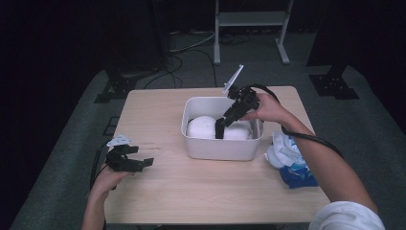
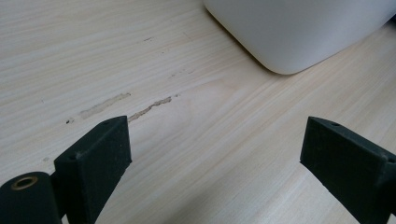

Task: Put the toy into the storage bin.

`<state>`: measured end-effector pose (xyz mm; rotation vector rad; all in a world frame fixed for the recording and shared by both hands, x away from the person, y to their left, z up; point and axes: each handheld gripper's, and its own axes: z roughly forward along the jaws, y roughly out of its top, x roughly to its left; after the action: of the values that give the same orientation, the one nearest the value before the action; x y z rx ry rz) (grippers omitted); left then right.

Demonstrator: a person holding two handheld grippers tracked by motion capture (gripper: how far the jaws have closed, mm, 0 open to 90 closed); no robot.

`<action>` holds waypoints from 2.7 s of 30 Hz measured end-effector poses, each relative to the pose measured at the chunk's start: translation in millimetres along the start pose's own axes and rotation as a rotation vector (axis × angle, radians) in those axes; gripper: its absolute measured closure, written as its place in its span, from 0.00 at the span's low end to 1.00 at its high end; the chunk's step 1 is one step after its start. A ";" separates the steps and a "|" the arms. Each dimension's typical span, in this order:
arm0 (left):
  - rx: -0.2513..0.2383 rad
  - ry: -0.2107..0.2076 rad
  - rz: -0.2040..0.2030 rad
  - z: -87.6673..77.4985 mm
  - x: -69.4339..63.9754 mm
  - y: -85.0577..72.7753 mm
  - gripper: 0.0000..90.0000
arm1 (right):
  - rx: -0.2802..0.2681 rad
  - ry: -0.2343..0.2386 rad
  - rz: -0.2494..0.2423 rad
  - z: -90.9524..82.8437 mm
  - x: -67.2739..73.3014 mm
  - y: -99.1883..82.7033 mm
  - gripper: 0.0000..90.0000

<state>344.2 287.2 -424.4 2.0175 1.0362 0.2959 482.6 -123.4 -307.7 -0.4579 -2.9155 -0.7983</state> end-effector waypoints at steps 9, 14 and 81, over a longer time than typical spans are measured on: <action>0.005 -0.003 0.006 0.2 -1.1 -1.7 0.08 | -0.029 -0.003 0.011 -13.7 8.9 -6.0 0.51; -0.001 -0.004 0.011 -0.3 -2.9 0.1 0.08 | -0.039 -0.009 0.008 -18.9 12.7 -8.5 0.50; -0.002 -0.003 0.022 -0.2 -8.5 1.7 0.08 | -0.161 -0.074 0.170 -80.0 38.5 -111.3 0.44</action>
<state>339.6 280.3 -421.7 2.0282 1.0113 0.3053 412.0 -245.2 -286.7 -0.7535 -2.8395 -1.0149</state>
